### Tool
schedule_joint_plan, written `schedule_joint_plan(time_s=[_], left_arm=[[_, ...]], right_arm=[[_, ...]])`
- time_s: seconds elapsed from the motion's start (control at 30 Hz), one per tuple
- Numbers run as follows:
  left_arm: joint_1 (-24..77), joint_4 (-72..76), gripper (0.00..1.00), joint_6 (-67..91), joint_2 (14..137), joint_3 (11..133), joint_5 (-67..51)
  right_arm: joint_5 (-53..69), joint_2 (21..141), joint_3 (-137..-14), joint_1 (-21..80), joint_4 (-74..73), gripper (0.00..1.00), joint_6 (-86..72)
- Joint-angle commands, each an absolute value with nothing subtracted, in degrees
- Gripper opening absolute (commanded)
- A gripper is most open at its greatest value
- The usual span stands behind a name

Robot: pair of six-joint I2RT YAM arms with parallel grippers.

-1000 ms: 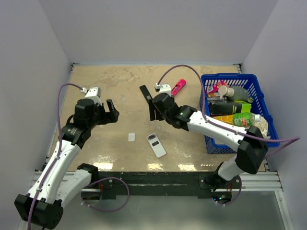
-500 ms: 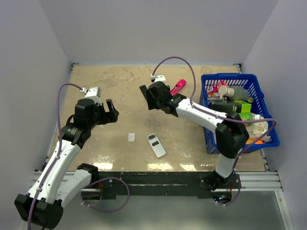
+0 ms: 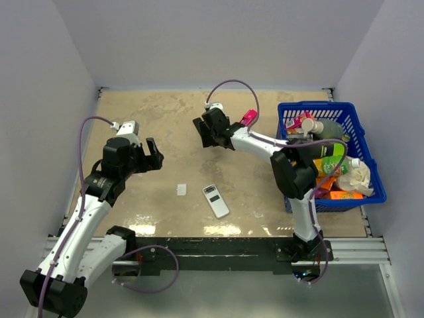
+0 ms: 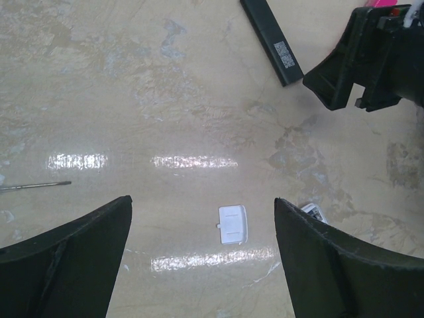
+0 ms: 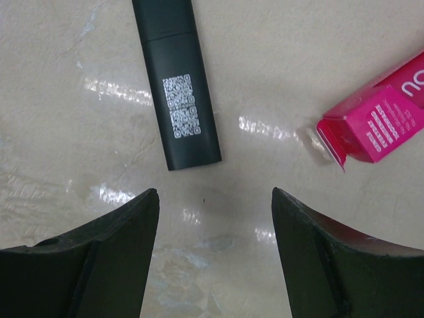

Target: Unload the batteries from the remote control

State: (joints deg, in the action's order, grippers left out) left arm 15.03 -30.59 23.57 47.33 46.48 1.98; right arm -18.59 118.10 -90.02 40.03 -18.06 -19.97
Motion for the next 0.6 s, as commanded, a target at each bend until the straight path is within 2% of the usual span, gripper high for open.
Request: schedule_joint_plan(time_s=[0.0,0.27,0.57], left_arm=[[15.03,-28.83,0.91,24.43,46.41,46.32,2.72],[15.03,-28.74,0.91,24.35,46.14,46.32,2.55],[15.03,-28.74,0.91,24.43,45.79,46.14,2.81]], right_arm=[[-18.01,121.37,-97.02,39.99,-17.40,0.71,-17.58],[-19.25,127.35,-103.70,39.81,-19.42,0.70,-15.65],[-19.42,131.66,-105.20,39.46,-20.13,0.69,-15.38]])
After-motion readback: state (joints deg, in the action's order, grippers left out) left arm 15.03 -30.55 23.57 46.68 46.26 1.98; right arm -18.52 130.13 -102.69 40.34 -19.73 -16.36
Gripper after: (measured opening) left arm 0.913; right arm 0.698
